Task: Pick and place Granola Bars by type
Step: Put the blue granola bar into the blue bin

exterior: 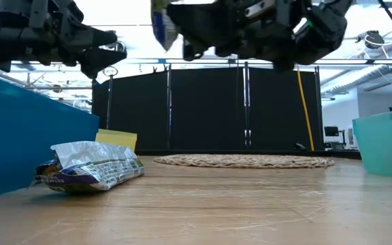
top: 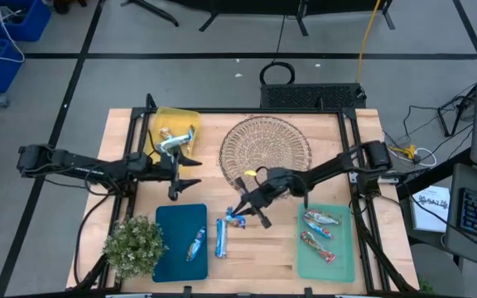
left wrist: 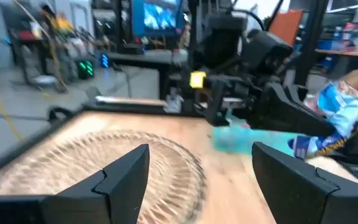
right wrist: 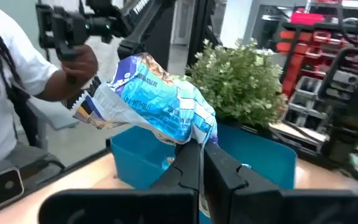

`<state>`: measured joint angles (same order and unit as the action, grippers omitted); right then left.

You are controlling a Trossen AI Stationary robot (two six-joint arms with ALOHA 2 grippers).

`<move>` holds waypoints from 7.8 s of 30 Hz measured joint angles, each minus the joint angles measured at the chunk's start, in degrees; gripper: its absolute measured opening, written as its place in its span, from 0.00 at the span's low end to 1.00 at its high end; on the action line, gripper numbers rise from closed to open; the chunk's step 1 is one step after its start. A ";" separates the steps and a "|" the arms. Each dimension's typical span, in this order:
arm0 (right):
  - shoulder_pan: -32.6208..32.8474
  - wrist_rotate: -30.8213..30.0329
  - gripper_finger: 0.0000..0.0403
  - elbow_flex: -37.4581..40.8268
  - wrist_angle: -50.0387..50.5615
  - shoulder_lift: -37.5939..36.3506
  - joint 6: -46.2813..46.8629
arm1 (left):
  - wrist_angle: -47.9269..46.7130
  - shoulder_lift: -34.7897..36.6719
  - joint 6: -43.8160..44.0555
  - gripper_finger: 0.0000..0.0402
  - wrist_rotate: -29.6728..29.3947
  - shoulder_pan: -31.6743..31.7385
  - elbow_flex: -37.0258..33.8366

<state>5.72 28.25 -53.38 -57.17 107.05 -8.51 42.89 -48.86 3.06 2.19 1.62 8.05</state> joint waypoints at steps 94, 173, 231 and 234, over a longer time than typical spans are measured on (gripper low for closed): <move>5.99 -14.83 0.53 -38.95 70.45 18.57 -18.61 | -47.35 38.38 2.08 0.70 -7.21 -1.72 -0.07; -13.55 -17.14 0.00 -4.92 -13.20 1.80 8.54 | 1.35 3.17 -21.07 0.70 -5.34 -4.88 -0.07; -15.90 -27.93 0.00 -4.96 -17.19 1.83 12.19 | 21.08 -23.74 -71.47 0.70 -48.05 -22.27 22.58; -15.90 -27.94 0.00 -4.96 -17.19 1.83 12.21 | 21.06 -23.74 -69.87 0.70 -45.57 -22.27 22.58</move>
<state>-10.17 0.32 -58.35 -74.37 108.88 3.70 63.95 -72.60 -66.81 -43.38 -20.64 30.63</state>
